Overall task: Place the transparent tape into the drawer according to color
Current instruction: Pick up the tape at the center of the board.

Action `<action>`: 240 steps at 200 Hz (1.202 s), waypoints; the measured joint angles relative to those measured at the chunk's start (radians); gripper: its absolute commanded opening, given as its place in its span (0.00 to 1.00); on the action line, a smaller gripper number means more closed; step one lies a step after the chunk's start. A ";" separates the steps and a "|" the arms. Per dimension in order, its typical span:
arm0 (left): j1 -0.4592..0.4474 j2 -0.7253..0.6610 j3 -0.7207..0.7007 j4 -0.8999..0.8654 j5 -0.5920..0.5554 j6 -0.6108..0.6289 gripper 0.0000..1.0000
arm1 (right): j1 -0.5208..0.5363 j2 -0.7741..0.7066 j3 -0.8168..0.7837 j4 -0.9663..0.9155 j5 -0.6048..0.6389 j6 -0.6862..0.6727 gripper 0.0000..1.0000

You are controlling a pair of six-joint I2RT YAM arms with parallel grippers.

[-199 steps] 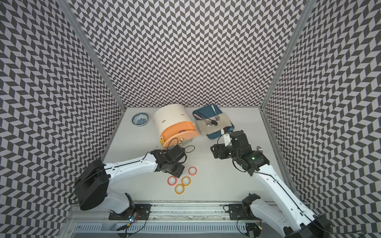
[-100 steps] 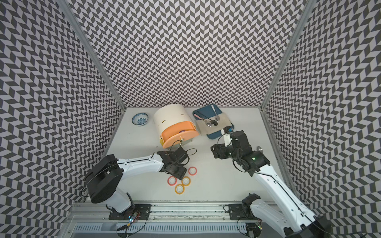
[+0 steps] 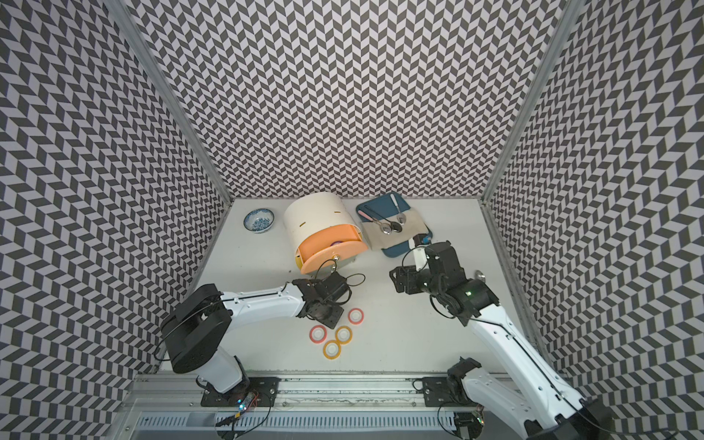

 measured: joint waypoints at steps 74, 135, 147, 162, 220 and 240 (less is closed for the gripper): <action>0.000 -0.005 0.000 -0.014 -0.015 -0.003 0.62 | 0.000 0.000 -0.002 0.000 0.000 0.000 0.84; 0.000 -0.006 0.000 -0.045 -0.017 -0.003 0.74 | 0.000 0.000 -0.006 0.001 0.000 0.000 0.84; 0.000 -0.006 0.001 -0.047 -0.016 -0.003 0.74 | -0.001 0.000 -0.006 0.000 0.000 0.000 0.84; 0.000 -0.006 0.002 -0.050 -0.014 -0.003 0.70 | -0.002 0.000 -0.006 0.000 0.000 0.000 0.84; -0.009 0.002 0.011 -0.058 0.000 0.003 0.53 | -0.003 0.000 -0.006 0.000 0.000 0.000 0.84; -0.013 0.002 0.017 -0.061 0.002 0.008 0.42 | -0.006 0.000 -0.007 0.000 0.000 0.000 0.84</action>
